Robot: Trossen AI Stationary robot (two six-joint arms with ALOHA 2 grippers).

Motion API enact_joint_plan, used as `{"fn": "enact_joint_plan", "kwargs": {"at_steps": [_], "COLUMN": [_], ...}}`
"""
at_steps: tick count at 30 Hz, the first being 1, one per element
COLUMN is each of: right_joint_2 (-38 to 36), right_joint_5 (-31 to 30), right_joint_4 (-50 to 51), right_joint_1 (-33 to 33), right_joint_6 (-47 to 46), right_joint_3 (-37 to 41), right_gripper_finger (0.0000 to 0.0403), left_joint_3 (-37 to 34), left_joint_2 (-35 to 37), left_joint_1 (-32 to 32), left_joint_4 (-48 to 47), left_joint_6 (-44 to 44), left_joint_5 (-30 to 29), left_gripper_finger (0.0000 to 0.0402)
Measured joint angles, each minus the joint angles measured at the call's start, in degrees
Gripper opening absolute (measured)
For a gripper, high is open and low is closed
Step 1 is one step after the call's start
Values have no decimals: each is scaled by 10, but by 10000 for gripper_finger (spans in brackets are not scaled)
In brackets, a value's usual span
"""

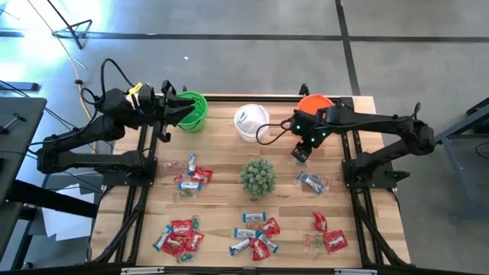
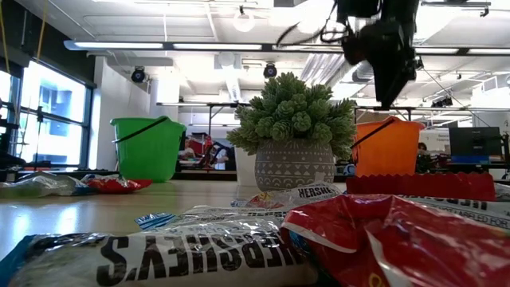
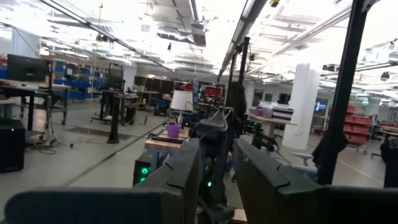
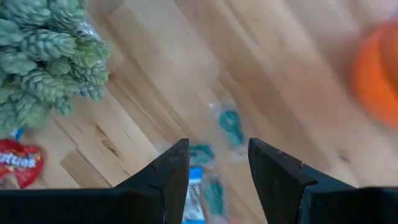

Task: Sort candy
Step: Put the transparent candy into the orange bucket

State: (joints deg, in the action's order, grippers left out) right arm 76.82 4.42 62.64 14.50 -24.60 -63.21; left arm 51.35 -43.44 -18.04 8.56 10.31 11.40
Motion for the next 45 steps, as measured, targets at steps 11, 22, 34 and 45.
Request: {"fn": "enact_joint_plan", "kwargs": {"at_steps": [11,22,34,45], "right_joint_2": [0,0,0,0], "right_joint_5": [27,-9,-57,-30], "right_joint_4": [-150,-252,-278,-276], "right_joint_1": [1,1,4,9], "right_joint_6": [-68,35,143,114], "right_joint_3": [185,255,256,256], "right_gripper_finger": [160,160,160,160], "left_joint_3": [0,0,0,0], "left_joint_2": [0,12,14,14], "left_joint_1": [0,0,0,0], "left_joint_4": [-11,-10,-13,-19], "left_joint_6": [-9,-25,-9,-9], "left_joint_5": [0,-1,-1,-1], "left_gripper_finger": [82,82,82,82]}}
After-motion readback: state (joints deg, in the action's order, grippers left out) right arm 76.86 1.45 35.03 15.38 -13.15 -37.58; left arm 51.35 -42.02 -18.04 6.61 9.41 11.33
